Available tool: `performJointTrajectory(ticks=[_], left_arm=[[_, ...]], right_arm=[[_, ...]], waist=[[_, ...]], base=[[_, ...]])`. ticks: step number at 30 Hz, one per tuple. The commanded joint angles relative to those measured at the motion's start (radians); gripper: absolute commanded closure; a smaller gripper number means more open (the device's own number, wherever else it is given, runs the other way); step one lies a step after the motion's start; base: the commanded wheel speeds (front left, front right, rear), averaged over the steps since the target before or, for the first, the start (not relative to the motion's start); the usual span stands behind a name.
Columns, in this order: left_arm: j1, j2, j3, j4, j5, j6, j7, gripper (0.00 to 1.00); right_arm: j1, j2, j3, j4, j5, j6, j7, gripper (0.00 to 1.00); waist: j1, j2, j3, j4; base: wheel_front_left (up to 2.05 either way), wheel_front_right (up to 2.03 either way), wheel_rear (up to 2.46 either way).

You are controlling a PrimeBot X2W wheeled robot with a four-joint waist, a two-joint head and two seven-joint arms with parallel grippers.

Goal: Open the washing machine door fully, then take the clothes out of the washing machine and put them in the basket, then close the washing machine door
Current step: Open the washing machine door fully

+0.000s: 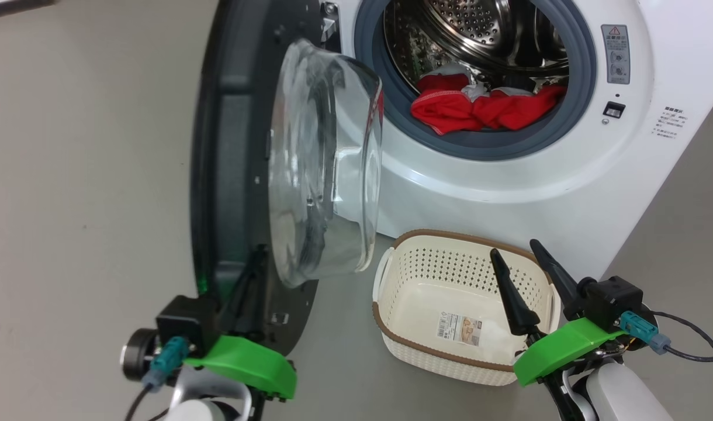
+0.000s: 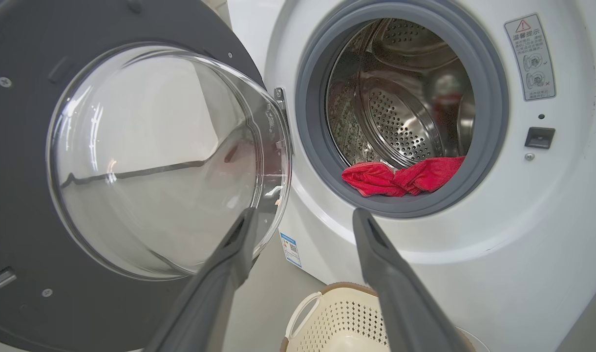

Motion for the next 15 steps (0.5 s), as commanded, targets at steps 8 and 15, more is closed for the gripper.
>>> performJointTrajectory(ticks=[8,15], left_arm=[[0.005,0.076,0.134,-0.023,-0.022,0.054,-0.018,1.0],[0.009,0.107,0.205,-0.012,-0.046,0.08,-0.047,1.0]], right_arm=[[-0.018,0.005,0.021,-0.022,-0.021,0.006,-0.006,0.0],[-0.034,0.005,0.022,-0.02,-0.037,0.006,-0.006,0.0]], waist=[[0.0001,-0.0001,0.021,-0.025],[0.0001,-0.0001,0.045,-0.059]], base=[[0.0,0.0,0.0],[0.0,0.0,0.0]])
